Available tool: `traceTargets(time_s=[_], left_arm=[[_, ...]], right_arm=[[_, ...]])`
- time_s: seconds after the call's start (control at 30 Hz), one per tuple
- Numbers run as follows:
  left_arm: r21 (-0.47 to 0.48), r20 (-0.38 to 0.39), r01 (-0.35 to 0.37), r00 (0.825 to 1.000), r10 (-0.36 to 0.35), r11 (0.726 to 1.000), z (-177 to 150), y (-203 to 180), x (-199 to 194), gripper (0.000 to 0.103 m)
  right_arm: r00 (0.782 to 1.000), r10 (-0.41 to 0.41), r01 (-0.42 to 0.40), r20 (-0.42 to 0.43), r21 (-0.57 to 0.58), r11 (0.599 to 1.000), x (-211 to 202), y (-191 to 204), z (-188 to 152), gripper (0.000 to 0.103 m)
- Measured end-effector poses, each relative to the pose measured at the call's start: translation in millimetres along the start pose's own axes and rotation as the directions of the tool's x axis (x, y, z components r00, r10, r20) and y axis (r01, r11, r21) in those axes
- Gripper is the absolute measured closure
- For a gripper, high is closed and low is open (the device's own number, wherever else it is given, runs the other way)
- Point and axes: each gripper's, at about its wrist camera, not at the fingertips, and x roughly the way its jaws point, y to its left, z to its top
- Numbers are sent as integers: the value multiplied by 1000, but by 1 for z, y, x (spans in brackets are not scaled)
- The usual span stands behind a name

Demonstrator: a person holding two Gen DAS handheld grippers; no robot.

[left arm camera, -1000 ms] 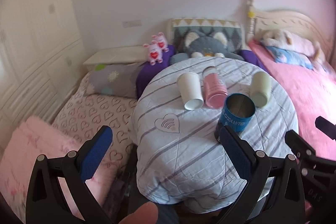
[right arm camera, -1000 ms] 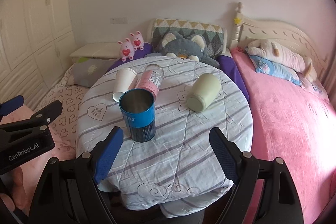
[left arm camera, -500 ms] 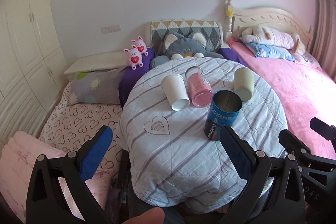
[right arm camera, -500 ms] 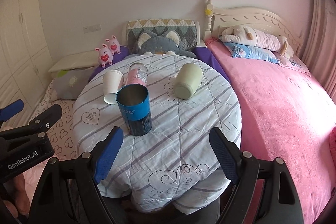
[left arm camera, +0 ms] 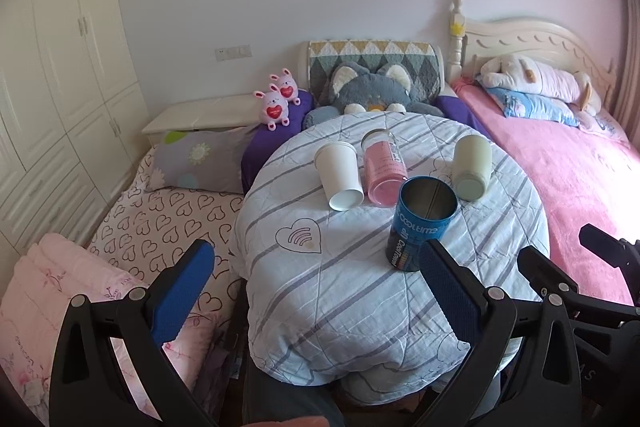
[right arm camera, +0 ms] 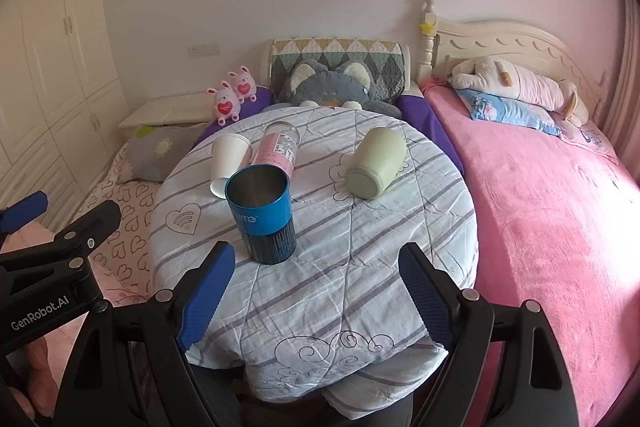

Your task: Flip cup upright

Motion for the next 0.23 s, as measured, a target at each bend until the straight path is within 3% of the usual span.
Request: traceTargets(time_s=[0.23], left_arm=[[-20,-9,9,1000,-9,1000,1,1,0,0]], right_arm=[[1000,17,-17,7,14,1000,0,-5,0,18]])
